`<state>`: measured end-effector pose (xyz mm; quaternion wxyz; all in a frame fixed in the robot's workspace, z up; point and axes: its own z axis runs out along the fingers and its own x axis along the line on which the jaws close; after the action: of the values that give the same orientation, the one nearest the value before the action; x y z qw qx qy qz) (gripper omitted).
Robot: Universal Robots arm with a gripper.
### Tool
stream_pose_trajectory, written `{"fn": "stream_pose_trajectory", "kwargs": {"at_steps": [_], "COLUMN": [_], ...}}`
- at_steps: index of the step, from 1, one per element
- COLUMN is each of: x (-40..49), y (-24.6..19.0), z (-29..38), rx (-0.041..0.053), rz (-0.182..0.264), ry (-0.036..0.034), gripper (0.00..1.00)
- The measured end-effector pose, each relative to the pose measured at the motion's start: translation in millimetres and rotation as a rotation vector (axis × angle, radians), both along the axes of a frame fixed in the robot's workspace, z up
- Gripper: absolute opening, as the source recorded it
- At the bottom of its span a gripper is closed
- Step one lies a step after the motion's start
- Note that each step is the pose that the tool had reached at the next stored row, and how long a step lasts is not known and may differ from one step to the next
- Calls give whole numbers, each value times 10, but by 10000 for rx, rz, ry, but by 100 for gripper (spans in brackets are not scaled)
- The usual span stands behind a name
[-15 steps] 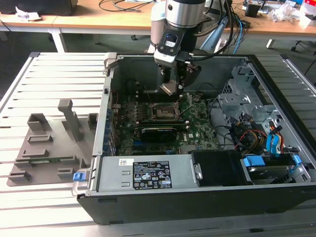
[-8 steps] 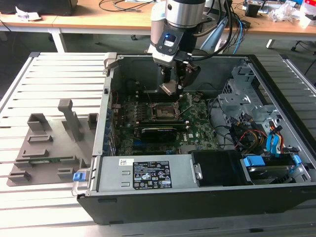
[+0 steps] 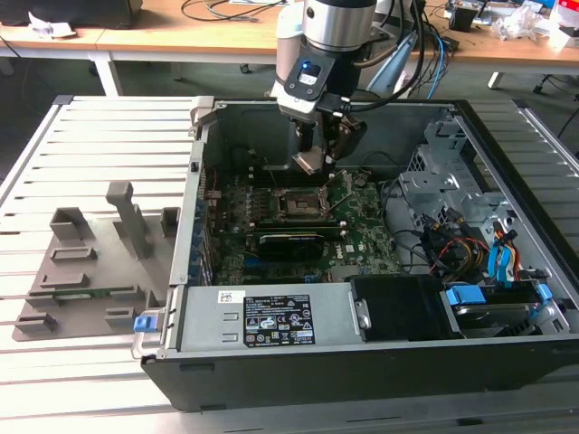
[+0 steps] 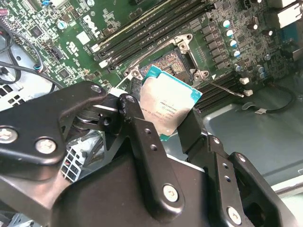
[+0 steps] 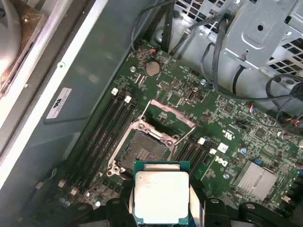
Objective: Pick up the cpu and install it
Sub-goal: 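Place the cpu into insertion slot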
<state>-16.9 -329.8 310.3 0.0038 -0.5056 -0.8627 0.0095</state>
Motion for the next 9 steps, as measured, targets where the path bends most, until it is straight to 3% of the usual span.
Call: {"fn": "stream_pose_trajectory", "kwargs": {"at_steps": [3, 9], "x": [0, 0], "y": [0, 0], "z": [-1, -1], "rx": [0, -2], "rz": [-477, -729], "ry": [0, 0], "gripper": [55, 55]}}
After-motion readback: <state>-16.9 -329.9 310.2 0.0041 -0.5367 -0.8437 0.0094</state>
